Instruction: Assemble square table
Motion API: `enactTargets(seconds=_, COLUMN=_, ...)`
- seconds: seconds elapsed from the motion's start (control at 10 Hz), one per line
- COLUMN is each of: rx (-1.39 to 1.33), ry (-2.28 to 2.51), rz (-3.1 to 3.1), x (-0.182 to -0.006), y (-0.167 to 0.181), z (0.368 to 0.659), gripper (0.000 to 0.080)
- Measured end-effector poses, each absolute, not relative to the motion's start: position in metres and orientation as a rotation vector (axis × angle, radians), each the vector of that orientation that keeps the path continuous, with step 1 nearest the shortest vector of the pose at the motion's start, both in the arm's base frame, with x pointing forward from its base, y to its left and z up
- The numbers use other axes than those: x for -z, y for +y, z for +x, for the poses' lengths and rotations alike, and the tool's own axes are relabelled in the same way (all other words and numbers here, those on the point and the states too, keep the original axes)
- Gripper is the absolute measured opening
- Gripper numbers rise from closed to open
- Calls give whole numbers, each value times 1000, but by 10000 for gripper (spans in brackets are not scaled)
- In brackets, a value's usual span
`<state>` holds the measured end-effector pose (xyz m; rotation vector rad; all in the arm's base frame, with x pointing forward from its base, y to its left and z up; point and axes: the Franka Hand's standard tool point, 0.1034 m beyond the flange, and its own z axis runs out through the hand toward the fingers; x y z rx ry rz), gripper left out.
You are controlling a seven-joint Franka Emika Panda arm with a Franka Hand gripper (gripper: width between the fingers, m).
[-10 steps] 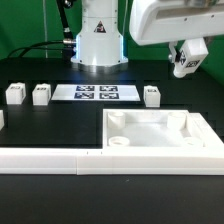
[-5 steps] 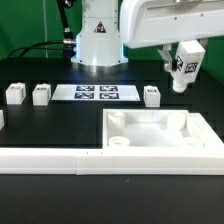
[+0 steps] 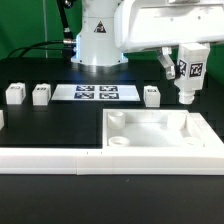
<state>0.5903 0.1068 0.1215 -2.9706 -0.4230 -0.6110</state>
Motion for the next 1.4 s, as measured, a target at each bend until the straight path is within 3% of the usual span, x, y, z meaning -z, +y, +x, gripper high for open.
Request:
enactTargets(seconds=0.2, rx=609, ry=-425, rz=-2971, x=-119, y=107, z=590, gripper=291)
enactTargets(seconds=0.6, rx=633, ry=-461, rz=-2960, x=-89, y=104, z=622, gripper=291)
enactTargets(seconds=0.8, rx=612, ry=-459, rz=-2957, x=-73, y=108, z=622, gripper=291)
enactTargets(seconds=1.4, rx=605, ry=-472, rz=-2954, x=-59, y=115, z=617, gripper=291)
